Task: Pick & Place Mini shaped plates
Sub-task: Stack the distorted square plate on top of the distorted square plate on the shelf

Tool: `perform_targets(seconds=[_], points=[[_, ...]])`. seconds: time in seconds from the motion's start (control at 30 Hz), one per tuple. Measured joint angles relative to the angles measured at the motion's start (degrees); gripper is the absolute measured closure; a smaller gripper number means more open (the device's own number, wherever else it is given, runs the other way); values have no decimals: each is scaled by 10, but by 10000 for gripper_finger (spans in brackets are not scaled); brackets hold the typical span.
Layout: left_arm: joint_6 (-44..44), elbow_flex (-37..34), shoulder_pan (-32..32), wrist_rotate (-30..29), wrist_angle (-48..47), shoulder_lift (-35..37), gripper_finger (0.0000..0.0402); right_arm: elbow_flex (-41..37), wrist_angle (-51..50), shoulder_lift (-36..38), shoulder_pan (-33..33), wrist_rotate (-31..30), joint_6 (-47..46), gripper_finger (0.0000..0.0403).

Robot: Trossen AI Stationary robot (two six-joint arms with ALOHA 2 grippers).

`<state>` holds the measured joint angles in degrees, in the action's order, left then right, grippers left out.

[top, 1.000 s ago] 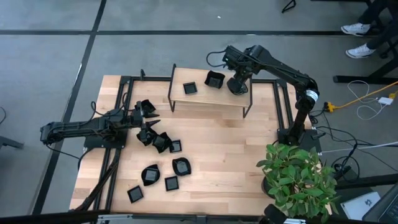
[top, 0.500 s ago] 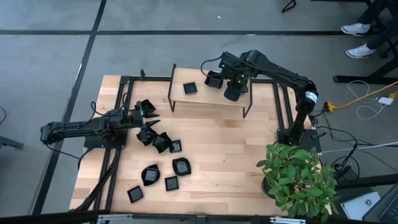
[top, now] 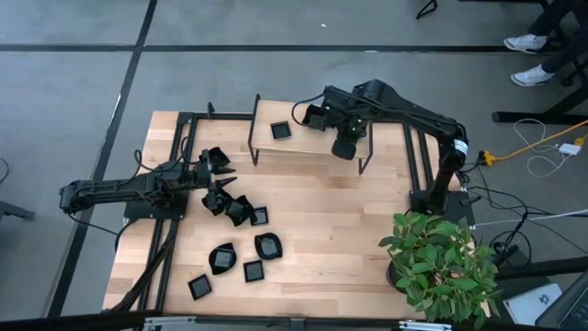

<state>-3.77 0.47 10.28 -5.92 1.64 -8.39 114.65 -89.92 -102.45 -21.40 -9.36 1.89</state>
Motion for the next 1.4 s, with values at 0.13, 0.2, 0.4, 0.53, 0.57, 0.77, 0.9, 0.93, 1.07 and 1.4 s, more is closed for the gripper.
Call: perform_targets(seconds=[0.13, 0.2, 0.4, 0.53, 0.57, 0.77, 0.9, 0.93, 1.07, 1.4], points=[[0, 0, 0, 0, 0, 0, 297, 33, -1, 1, 18, 27, 1, 349], [0, 0, 0, 0, 0, 0, 297, 50, -1, 1, 26, 49, 0, 378], [0, 0, 0, 0, 0, 0, 297, 94, -1, 2, 43, 81, 0, 394], [0, 0, 0, 0, 0, 0, 297, 122, -1, 2, 57, 97, -4, 399], [0, 0, 0, 0, 0, 0, 297, 129, -1, 2, 60, 105, -10, 398], [0, 0, 0, 0, 0, 0, 297, 111, -2, 41, 82, 126, -73, 400], [0, 0, 0, 0, 0, 0, 297, 55, -1, 93, 96, 127, -79, 399], [0, 0, 0, 0, 0, 0, 297, 35, 0, 109, 99, 129, -83, 399], [0, 0, 0, 0, 0, 0, 297, -49, -2, 177, 110, 159, -89, 398], [0, 0, 0, 0, 0, 0, 297, -250, 72, 296, 123, 200, -109, 398]])
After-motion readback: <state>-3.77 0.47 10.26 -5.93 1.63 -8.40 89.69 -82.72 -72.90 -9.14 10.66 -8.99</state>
